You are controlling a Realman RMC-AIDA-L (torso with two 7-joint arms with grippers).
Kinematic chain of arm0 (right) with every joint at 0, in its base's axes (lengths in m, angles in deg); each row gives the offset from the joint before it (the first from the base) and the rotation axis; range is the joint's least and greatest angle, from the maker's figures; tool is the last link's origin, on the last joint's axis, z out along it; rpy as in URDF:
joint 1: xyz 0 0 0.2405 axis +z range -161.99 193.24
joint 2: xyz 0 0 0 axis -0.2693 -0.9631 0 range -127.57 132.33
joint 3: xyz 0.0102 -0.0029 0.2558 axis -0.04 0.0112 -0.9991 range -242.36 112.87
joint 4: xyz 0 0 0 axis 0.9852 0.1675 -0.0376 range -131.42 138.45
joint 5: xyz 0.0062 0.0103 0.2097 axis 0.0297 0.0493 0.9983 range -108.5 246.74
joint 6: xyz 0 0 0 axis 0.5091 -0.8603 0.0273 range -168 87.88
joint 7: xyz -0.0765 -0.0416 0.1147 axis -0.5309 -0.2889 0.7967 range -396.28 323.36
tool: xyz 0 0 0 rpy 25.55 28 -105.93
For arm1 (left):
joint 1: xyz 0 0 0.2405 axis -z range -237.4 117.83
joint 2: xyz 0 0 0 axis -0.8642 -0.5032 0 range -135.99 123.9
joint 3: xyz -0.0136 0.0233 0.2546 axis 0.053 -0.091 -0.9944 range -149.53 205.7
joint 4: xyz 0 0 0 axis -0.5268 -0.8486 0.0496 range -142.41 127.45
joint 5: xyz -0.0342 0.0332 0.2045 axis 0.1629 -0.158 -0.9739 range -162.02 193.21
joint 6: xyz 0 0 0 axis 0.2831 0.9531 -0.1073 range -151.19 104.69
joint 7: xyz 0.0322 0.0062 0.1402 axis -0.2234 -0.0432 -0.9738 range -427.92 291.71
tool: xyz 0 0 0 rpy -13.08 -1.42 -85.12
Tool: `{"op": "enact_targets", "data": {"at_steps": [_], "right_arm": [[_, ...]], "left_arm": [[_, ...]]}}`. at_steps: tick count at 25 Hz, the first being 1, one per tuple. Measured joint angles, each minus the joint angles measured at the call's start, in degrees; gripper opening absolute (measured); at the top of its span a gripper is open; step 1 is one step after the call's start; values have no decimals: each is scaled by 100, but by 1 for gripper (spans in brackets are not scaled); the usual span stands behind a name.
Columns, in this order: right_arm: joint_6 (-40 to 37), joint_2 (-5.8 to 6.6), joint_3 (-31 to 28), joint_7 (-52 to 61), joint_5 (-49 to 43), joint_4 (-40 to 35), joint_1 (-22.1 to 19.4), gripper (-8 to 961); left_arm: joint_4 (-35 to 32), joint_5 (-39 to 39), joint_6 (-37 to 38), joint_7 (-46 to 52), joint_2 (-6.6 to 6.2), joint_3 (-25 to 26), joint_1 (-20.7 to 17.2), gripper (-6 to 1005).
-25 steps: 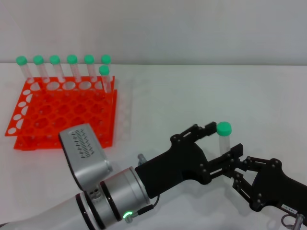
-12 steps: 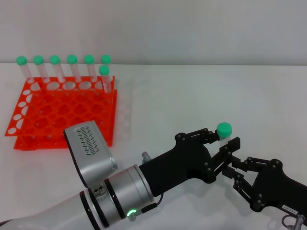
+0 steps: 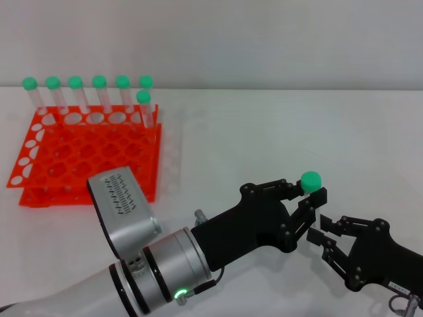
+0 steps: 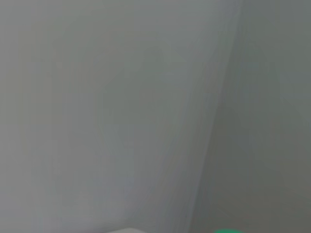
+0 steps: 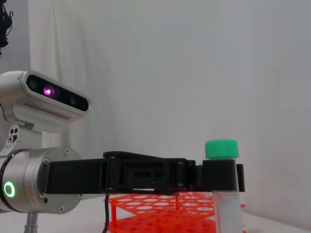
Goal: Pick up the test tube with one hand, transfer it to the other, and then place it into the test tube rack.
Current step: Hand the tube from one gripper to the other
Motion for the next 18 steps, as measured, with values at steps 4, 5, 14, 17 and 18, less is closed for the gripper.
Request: {"op": "enact_targets", "data": {"at_steps": [4,5,14,17,18], "right_arm": [[-1,10,-5,-61,0,1,-7,282],[-1,12,-8,-120,0,-4,-16,283],[-33,20,-222,-448,41,104,-62,292],[-90,32,-525,-579,46,160,-154,358],[-112,35,-644,-639,44,173,-200,390]], "left_arm": [[0,-1,0,1,6,0,-11,241],[0,-3,-1,1,6,-1,-13,232],[-4,252,-101,-5,-14,68,-160,214],[-148,672,-377,-39,-52,114,-316,217],[-241,761,-531,-49,-67,182,-371,218]]}}
